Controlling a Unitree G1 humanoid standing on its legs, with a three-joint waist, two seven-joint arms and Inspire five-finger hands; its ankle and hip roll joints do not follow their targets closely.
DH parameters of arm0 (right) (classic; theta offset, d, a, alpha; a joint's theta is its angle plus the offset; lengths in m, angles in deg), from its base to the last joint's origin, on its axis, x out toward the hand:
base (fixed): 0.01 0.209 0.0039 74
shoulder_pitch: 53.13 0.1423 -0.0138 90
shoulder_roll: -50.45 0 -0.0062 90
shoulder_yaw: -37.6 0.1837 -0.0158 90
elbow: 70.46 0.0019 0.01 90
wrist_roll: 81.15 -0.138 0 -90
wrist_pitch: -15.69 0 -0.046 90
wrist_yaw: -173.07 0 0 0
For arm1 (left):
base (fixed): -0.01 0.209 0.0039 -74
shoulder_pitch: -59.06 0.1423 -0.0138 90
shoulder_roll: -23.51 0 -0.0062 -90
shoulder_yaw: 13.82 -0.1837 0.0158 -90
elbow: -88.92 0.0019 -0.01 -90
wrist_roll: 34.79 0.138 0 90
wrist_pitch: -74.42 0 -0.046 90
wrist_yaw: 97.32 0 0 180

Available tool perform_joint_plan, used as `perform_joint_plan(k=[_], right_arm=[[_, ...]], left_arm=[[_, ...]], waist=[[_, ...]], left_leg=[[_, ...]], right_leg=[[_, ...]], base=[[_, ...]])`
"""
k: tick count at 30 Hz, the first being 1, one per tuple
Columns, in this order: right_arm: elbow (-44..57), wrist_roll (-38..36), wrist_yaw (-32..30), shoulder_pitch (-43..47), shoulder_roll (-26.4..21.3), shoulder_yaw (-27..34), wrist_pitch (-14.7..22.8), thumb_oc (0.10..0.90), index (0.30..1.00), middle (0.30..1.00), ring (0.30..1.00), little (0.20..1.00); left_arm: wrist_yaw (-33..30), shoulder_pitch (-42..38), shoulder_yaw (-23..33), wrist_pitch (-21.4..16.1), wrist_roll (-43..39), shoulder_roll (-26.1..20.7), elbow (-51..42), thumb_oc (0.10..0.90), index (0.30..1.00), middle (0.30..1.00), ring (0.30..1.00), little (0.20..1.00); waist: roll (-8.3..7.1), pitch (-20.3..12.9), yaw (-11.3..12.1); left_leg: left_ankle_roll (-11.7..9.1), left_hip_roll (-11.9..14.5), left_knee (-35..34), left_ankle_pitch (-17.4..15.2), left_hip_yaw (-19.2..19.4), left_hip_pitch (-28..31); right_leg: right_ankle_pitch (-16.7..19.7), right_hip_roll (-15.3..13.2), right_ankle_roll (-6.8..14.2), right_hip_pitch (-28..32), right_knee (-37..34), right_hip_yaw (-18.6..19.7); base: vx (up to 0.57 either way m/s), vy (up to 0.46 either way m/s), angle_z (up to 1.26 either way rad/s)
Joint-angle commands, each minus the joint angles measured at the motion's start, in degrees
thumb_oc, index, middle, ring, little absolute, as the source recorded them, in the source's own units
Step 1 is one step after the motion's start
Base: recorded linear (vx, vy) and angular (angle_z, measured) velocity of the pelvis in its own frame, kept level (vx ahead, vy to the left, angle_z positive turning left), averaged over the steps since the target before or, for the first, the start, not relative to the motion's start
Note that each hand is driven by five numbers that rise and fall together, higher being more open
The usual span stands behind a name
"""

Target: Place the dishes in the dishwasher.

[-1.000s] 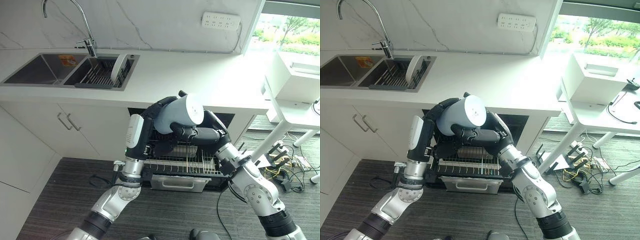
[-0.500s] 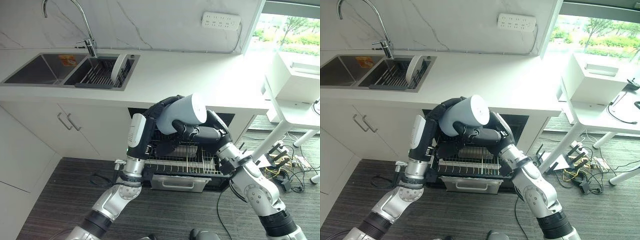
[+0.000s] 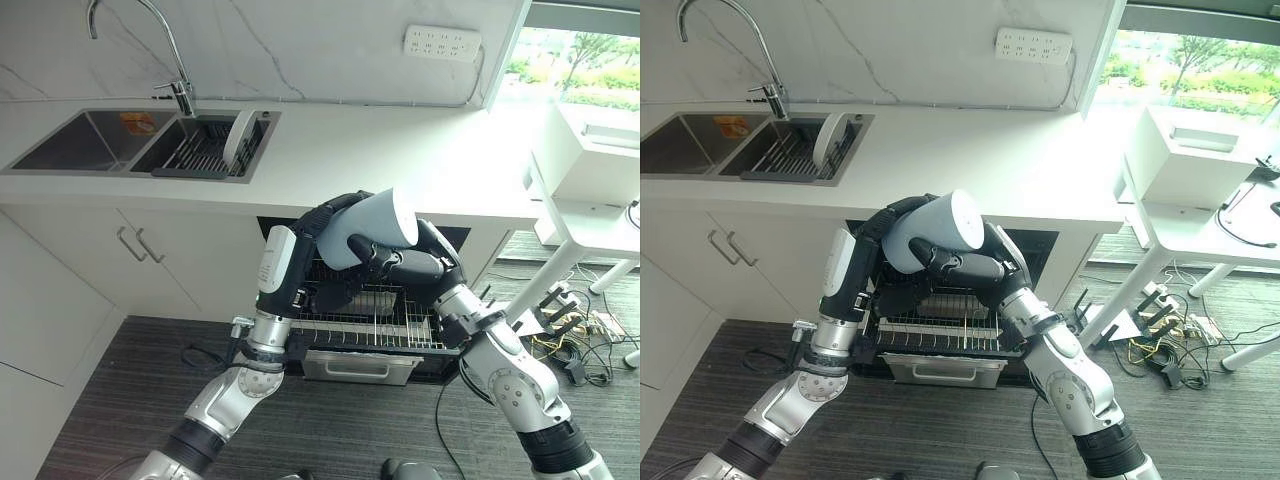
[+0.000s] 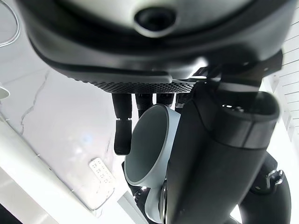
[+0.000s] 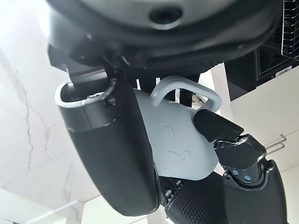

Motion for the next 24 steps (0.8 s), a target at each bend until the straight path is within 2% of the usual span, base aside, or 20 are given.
perform_joint_plan(k=[1, 9, 21, 24], right_arm=[[6.0, -1.8, 2.3, 6.4, 4.2, 3.2, 7.8, 0.400, 0.300, 0.300, 0.300, 0.300], [6.3, -2.0, 2.6, 3.0, 3.0, 6.2, 9.7, 0.400, 0.300, 0.300, 0.300, 0.300], [5.8, -1.5, 3.4, -0.6, 2.1, 10.2, 12.6, 0.400, 0.300, 0.300, 0.300, 0.300], [5.2, -0.1, 2.7, -1.3, 1.8, 11.0, 13.5, 0.400, 0.300, 0.300, 0.300, 0.300]], left_arm=[[1.3, -5.7, -1.7, -5.1, -4.2, 1.4, -0.8, 0.800, 0.900, 0.900, 0.900, 0.900], [2.9, -1.3, 3.1, -2.8, -8.1, 0.0, -1.2, 0.800, 0.900, 0.900, 0.900, 0.900], [3.5, 5.9, 10.4, -3.3, -9.5, -2.0, 2.5, 0.800, 0.900, 0.900, 0.900, 0.900], [4.5, 7.0, 12.1, -2.6, -12.7, -2.1, 3.4, 0.800, 0.900, 0.900, 0.900, 0.900]], waist=[[-1.90, -4.1, 0.7], [-1.68, -3.7, 0.8], [-1.32, -3.5, 1.7], [-1.30, -3.5, 1.7]], left_leg=[[-0.2, 1.7, 4.3, -10.3, -2.8, 0.2], [-0.3, 1.8, 4.3, -10.0, -2.8, -0.2], [-0.5, 1.9, 4.3, -9.6, -2.9, -0.3], [-0.5, 1.9, 4.3, -9.5, -2.8, -0.3]], right_leg=[[-3.2, -0.6, 4.1, 2.4, -0.2, -0.8], [-3.2, -0.5, 3.9, 2.2, -0.2, -0.9], [-3.4, -0.7, 3.6, 2.3, -0.2, -1.5], [-3.3, -0.7, 3.6, 2.3, -0.2, -1.4]], base=[[0.00, 0.000, 0.00], [0.00, 0.000, 0.00], [0.00, 0.000, 0.00], [0.00, 0.000, 0.00]])
